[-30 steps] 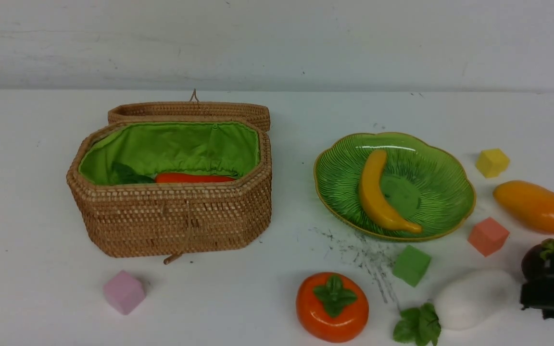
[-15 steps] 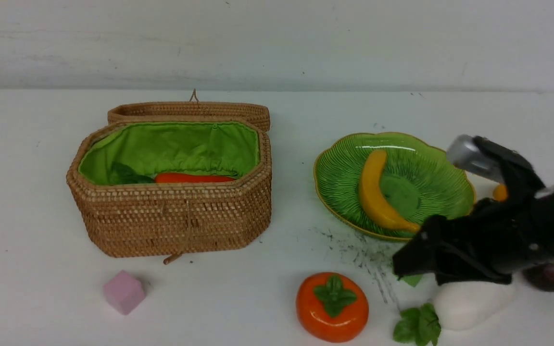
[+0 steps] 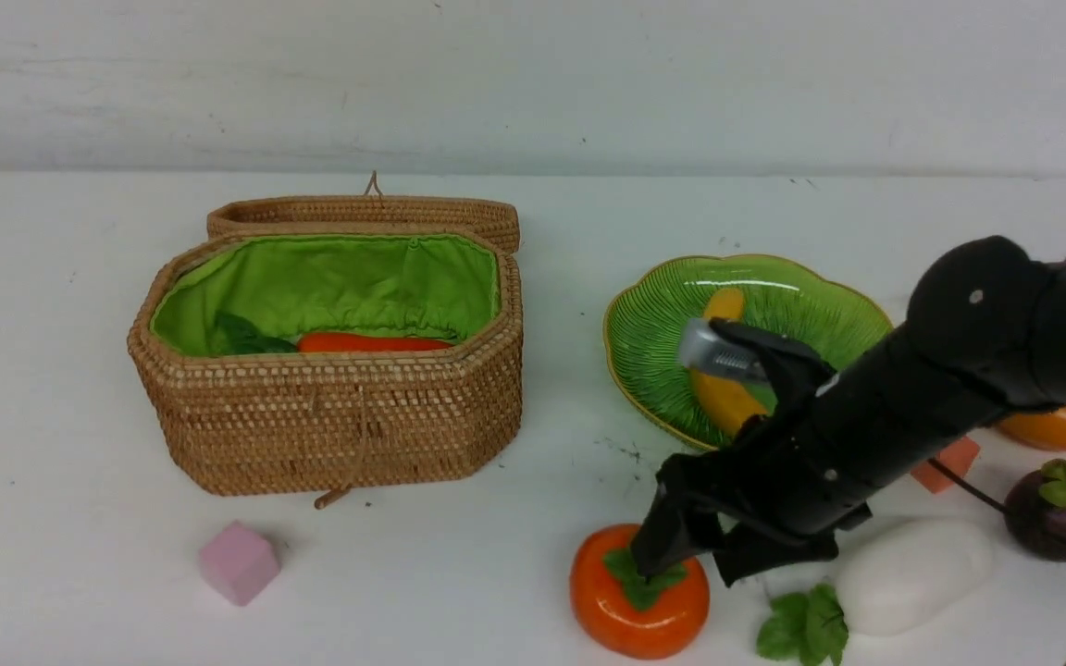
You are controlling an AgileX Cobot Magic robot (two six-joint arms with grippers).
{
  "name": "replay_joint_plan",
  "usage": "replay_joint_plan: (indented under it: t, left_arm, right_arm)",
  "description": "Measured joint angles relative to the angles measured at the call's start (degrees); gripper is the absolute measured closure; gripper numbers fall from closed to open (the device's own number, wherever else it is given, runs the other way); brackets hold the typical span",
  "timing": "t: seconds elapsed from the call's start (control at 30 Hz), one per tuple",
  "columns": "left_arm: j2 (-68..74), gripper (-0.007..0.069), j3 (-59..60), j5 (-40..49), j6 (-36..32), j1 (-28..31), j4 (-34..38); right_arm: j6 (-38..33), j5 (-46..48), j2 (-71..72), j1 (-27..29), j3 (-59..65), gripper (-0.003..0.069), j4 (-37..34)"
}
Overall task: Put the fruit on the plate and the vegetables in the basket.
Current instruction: Grab a tomato with your right arm and place it on the plate on the right.
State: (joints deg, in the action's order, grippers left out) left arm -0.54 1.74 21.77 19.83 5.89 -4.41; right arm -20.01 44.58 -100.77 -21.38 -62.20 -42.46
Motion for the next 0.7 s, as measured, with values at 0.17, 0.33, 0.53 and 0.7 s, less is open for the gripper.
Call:
replay_joint_plan:
  t: [0.17,0.33,0.53,0.7]
  left_arm:
    - [0.00,0.0533,0.00,0.00,0.00,0.00,0.00]
    - [0.00,0.0533,0.00,0.00,0.00,0.00,0.00]
    - [0.00,0.0533,0.00,0.00,0.00,0.00,0.00]
    - [0.00,0.0533,0.00,0.00,0.00,0.00,0.00]
  right_arm:
    - [-1.43,-0.76,-3.48,-0.04,0.00,0.0053,-0.62]
    - [-5.44,-0.67,-6.10,-0.06,-0.67,0.0074,-6.08]
    - [-8.77,0.96,-7.88,-0.05,-1.03,0.0146,-11.17]
    - [-9.18,1.96,-7.93,0.00,-1.06,0.0146,-11.42]
